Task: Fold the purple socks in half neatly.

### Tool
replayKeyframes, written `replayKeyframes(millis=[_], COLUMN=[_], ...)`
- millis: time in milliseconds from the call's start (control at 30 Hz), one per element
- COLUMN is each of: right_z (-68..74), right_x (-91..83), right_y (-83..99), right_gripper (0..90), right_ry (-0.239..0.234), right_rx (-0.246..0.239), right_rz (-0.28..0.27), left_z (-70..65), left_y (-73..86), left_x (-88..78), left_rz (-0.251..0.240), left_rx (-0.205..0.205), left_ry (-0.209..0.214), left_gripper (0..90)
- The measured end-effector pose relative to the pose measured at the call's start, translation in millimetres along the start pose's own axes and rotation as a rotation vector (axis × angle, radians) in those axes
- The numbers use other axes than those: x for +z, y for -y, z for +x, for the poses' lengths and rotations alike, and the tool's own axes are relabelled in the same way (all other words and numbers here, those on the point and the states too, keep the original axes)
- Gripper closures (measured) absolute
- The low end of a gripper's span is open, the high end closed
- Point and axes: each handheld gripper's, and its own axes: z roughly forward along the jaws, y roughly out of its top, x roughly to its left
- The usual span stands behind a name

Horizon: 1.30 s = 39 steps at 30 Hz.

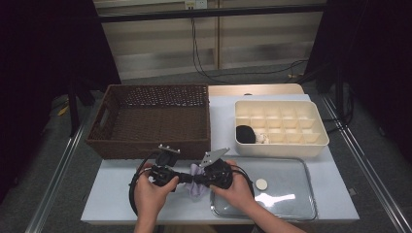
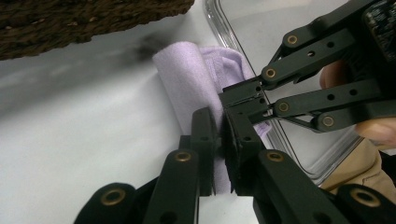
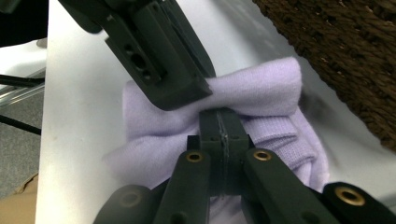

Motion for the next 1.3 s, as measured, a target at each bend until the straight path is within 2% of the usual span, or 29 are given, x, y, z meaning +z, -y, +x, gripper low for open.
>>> replayKeyframes(millis=[33, 100, 133, 233, 267, 333, 500, 533, 733, 800, 933, 967, 1033, 1067, 1167, 1300], right_z=[-0.5, -1.1, -3.0, -6.6, -7.8, -10.3, -14.7, -15.9, -20.3, -20.2, -19.4, -21.8, -23.6, -26.0, -30.0, -29.5], right_x=[-4.0, -7.1, -14.7, -22.0, -23.8, -26.6, -29.4, -30.1, -40.0, -39.3, -34.3, -26.5, -23.9, -20.8, -16.7, -16.6], right_y=[0.2, 0.6, 1.6, 3.0, 3.6, 4.8, 9.1, 9.6, 5.7, -0.3, -3.9, -2.7, -1.1, 1.3, 4.1, 3.7], right_gripper=[86.1, 86.1, 86.6, 86.7, 86.7, 86.7, 86.8, 86.8, 85.8, 85.3, 85.3, 85.6, 85.6, 85.5, 87.5, 88.2], right_ry=[0.0, 0.003, 0.021, 0.037, 0.036, 0.046, 0.06, 0.059, 0.085, 0.083, 0.075, 0.087, 0.086, 0.067, 0.05, 0.063], right_rx=[-0.001, -0.006, -0.012, -0.007, -0.006, 0.002, 0.013, 0.013, 0.041, 0.04, 0.045, 0.058, 0.072, 0.094, 0.104, 0.081], right_rz=[-0.003, -0.003, -0.001, -0.003, -0.007, -0.01, -0.001, -0.006, -0.055, -0.068, -0.077, -0.046, -0.044, -0.051, -0.052, -0.037], left_z=[-1.8, -3.4, -4.3, -5.9, -6.7, -9.4, -13.0, -14.8, -21.6, -24.1, -25.4, -25.0, -25.3, -25.8, -25.6, -24.7], left_y=[-1.1, -1.1, -1.1, -2.0, -2.5, -3.1, -4.6, -4.9, -6.2, -7.1, -6.7, -6.5, -6.4, -6.2, -5.7, -5.8], left_x=[-0.2, 0.8, 2.4, 6.4, 7.5, 9.5, 14.0, 15.6, 25.2, 27.2, 29.3, 29.6, 28.9, 28.8, 27.3, 20.5], left_rz=[0.007, -0.003, 0.012, 0.021, 0.025, 0.018, 0.028, 0.022, 0.026, 0.026, 0.013, 0.006, 0.01, 0.007, -0.005, -0.019], left_rx=[0.015, 0.008, 0.018, 0.02, 0.033, 0.02, 0.045, 0.035, 0.058, 0.072, 0.074, 0.07, 0.081, 0.094, 0.094, 0.09], left_ry=[-0.005, -0.002, -0.01, -0.012, -0.017, -0.011, -0.013, -0.014, -0.012, -0.011, 0.003, 0.006, 0.004, 0.004, 0.009, 0.004], left_gripper=[82.6, 81.5, 81.5, 81.4, 81.3, 80.9, 80.0, 80.0, 78.7, 76.9, 74.5, 72.4, 68.8, 68.8, 65.7, 62.2])
